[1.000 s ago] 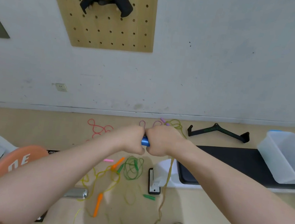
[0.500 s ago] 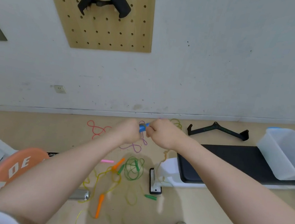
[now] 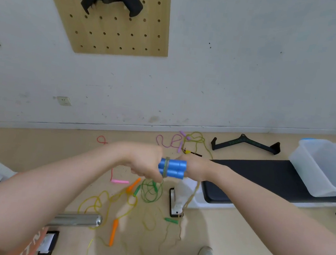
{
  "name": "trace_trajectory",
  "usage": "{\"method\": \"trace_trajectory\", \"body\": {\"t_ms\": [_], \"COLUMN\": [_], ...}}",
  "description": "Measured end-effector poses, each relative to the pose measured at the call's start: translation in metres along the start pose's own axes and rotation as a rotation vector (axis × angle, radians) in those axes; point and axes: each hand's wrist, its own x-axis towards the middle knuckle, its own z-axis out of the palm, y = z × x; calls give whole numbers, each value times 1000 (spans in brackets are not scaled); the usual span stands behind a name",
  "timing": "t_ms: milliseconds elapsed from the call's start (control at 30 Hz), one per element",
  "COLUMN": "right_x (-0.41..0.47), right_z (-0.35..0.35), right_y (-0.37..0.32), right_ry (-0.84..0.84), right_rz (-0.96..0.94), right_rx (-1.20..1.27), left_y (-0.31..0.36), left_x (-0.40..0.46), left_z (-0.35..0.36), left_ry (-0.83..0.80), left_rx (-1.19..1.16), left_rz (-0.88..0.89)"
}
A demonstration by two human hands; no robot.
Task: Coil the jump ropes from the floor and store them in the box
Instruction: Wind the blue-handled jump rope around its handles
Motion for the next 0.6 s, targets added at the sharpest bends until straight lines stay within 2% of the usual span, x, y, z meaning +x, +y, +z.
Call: {"method": "trace_trajectory", "body": {"t_ms": [100,167,233,300,367,467,600], "right_x": [3,5,6,5,3,1,5], "right_z": [-6,-13,-16,-14,-11,-9,-2], "right_y": [-9,-23,-39,-50,-55,-55,-42], "right_ry": [-12,79,182,187,192,223,207], "right_rz": [51,47,32,68,103,122,118], "right_rx": [-386,-509,-584,-583,-498,-336,-64], "left_y": [12,13,2,-10,-19,-22,-26], "left_x": [8,19,31,41,51,55,48], "left_z": [21,35,40,39,36,28,13], "left_ry": [-64,-61,32,166,216,174,103], "left_rx": [428,523,508,418,292,67,-414], "left_rz": [-33,-49,-139,-214,-230,-256,-231]}}
